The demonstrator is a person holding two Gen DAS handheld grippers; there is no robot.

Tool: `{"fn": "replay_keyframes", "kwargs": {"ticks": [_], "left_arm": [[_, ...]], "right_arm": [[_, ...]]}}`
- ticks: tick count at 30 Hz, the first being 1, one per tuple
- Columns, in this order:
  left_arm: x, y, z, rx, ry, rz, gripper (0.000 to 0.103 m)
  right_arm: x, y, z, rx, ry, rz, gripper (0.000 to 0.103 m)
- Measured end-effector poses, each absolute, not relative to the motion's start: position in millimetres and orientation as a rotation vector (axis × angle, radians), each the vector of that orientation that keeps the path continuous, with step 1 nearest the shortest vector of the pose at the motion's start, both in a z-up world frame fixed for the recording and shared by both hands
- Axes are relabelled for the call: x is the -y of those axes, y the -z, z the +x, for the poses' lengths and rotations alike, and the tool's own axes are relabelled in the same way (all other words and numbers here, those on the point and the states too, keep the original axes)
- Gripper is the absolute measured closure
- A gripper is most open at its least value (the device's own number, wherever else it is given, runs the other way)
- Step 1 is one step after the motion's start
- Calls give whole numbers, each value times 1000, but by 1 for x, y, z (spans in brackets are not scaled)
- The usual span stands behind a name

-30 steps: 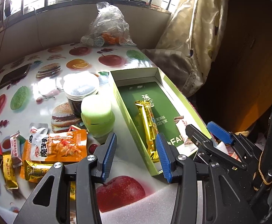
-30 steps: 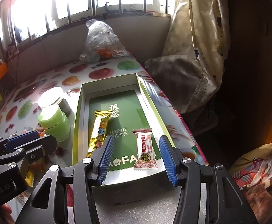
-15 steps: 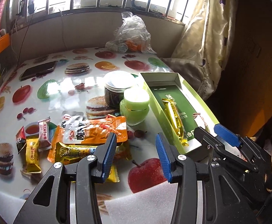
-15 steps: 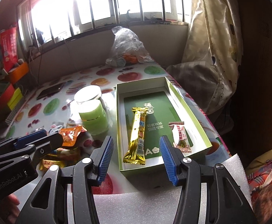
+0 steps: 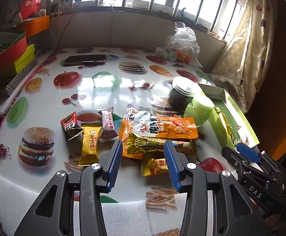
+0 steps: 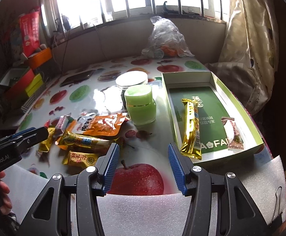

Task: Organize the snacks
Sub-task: 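Move both tools back over the snack pile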

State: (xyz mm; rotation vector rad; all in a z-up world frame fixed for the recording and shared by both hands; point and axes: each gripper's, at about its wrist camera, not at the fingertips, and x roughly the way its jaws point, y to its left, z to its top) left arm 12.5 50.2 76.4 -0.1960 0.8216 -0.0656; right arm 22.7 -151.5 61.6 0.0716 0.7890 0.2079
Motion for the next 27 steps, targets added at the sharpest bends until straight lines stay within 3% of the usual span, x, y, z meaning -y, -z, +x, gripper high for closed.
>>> {"fn": "replay_keyframes", "kwargs": {"ticks": [27], "left_arm": [[-136, -37, 17, -874, -41, -320, 58]], "right_arm": [[50, -24, 38, -924, -521, -130, 52]]}}
